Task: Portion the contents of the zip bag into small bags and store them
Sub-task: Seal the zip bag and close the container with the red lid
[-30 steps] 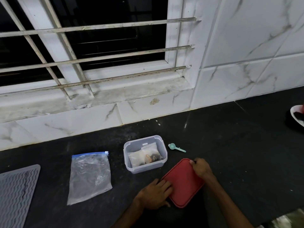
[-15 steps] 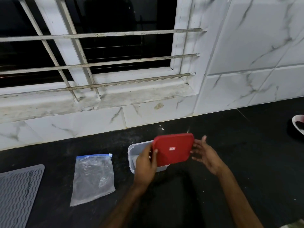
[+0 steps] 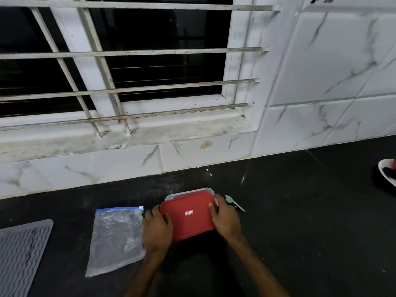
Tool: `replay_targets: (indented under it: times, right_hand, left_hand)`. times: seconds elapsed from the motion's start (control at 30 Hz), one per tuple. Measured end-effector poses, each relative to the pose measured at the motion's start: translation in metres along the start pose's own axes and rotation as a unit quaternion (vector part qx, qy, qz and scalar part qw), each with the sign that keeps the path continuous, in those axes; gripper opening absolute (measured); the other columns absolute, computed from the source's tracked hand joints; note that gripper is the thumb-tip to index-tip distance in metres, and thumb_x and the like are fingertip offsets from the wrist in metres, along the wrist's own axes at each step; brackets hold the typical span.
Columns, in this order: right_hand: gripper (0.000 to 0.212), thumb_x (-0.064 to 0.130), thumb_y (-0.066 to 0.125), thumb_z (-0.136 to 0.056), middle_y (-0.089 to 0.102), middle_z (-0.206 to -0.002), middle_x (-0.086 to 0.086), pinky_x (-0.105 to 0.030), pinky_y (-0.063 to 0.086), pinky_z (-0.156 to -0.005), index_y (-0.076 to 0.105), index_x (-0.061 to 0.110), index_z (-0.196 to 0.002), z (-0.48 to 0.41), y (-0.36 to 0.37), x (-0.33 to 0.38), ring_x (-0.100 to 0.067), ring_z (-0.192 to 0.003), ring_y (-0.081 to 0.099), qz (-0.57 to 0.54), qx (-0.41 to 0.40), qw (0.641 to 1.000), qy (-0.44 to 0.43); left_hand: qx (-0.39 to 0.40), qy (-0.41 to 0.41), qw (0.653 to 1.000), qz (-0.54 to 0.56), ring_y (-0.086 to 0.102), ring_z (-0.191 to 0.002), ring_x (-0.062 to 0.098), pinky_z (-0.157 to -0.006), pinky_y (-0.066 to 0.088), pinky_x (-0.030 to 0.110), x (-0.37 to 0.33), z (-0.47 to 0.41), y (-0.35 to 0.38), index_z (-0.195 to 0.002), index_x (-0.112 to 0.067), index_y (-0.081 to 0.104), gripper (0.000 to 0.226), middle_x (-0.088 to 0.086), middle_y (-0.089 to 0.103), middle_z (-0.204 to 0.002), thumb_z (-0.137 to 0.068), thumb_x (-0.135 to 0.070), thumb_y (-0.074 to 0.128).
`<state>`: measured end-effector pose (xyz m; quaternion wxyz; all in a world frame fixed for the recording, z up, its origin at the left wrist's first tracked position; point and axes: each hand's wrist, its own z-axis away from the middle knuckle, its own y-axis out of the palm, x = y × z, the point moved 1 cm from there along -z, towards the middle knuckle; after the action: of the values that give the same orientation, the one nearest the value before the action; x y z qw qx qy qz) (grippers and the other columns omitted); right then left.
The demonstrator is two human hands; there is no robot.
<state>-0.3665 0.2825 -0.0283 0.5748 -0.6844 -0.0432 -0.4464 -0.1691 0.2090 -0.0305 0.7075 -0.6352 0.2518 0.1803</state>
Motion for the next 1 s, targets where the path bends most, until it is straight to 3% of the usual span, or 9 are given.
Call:
replay_targets:
  times: [0.07,0.27,0.33,0.5,0.67,0.87,1.0]
  right_hand:
    - [0.032,0.036,0.044,-0.099,0.069,-0.103,-0.005,-0.038,0.053,-0.08,0.055,0.02,-0.125,-0.001,0.002,0.004,-0.026,-0.096,0.065,0.044,-0.03,0.998,-0.025]
    - [0.02,0.026,0.051,-0.097,0.05,-0.111,-0.009,-0.04,0.049,-0.081,0.056,0.01,-0.107,-0.009,0.005,-0.002,-0.028,-0.094,0.059,0.048,-0.075,0.996,-0.024]
    - [0.021,0.024,0.049,-0.098,0.05,-0.114,-0.01,-0.04,0.048,-0.08,0.052,0.01,-0.113,-0.011,0.006,-0.005,-0.03,-0.097,0.06,0.049,-0.056,0.997,-0.014]
    - [0.048,0.025,0.04,-0.101,0.045,-0.128,-0.011,-0.041,0.05,-0.083,0.034,0.018,-0.148,-0.015,0.007,-0.003,-0.031,-0.103,0.06,0.08,-0.027,0.996,-0.012]
    - [0.057,0.019,0.045,-0.094,0.045,-0.131,-0.013,-0.044,0.045,-0.093,0.031,0.018,-0.15,-0.026,0.014,0.008,-0.034,-0.108,0.056,0.113,0.007,0.993,-0.027]
    - [0.038,0.034,0.033,-0.103,0.056,-0.12,-0.012,-0.044,0.048,-0.079,0.033,0.02,-0.138,-0.034,0.017,0.012,-0.034,-0.106,0.06,0.102,-0.004,0.995,-0.006]
    - [0.03,0.035,0.029,-0.104,0.061,-0.111,-0.012,-0.044,0.046,-0.079,0.036,0.019,-0.128,-0.042,0.019,0.016,-0.035,-0.099,0.063,0.118,-0.007,0.993,-0.004]
  left_hand:
    - [-0.008,-0.002,1.0,-0.01,0.046,-0.122,0.034,-0.093,0.046,0.049,0.004,0.0,0.007,-0.135,-0.009,0.046,0.041,0.017,0.045,-0.134,-0.1,-0.032,0.043]
    - [-0.009,0.041,0.998,0.048,0.049,-0.124,0.032,-0.103,0.04,0.045,-0.002,-0.014,0.015,-0.137,-0.007,0.045,0.04,0.016,0.051,-0.136,-0.102,-0.025,0.041]
    - [0.013,0.049,0.997,0.058,0.048,-0.127,0.031,-0.104,0.041,0.044,-0.009,-0.019,0.015,-0.144,-0.008,0.039,0.045,0.015,0.049,-0.142,-0.103,-0.026,0.038]
    - [0.061,0.065,0.995,0.044,0.048,-0.129,0.03,-0.102,0.043,0.045,-0.013,-0.026,0.017,-0.154,-0.016,0.022,0.052,0.011,0.04,-0.15,-0.105,-0.03,0.031]
    - [0.056,0.018,0.997,0.058,0.056,-0.116,0.036,-0.095,0.046,0.047,-0.021,-0.032,0.019,-0.142,-0.007,0.035,0.043,0.017,0.046,-0.14,-0.101,-0.02,0.038]
    - [0.017,-0.01,0.999,0.044,0.06,-0.107,0.033,-0.084,0.049,0.047,-0.026,-0.032,0.021,-0.127,-0.015,0.041,0.033,0.012,0.057,-0.125,-0.104,-0.036,0.031]
    - [0.023,-0.009,1.0,0.004,0.063,-0.099,0.034,-0.08,0.047,0.044,-0.029,-0.043,0.018,-0.12,-0.015,0.043,0.028,0.013,0.06,-0.118,-0.104,-0.031,0.027]
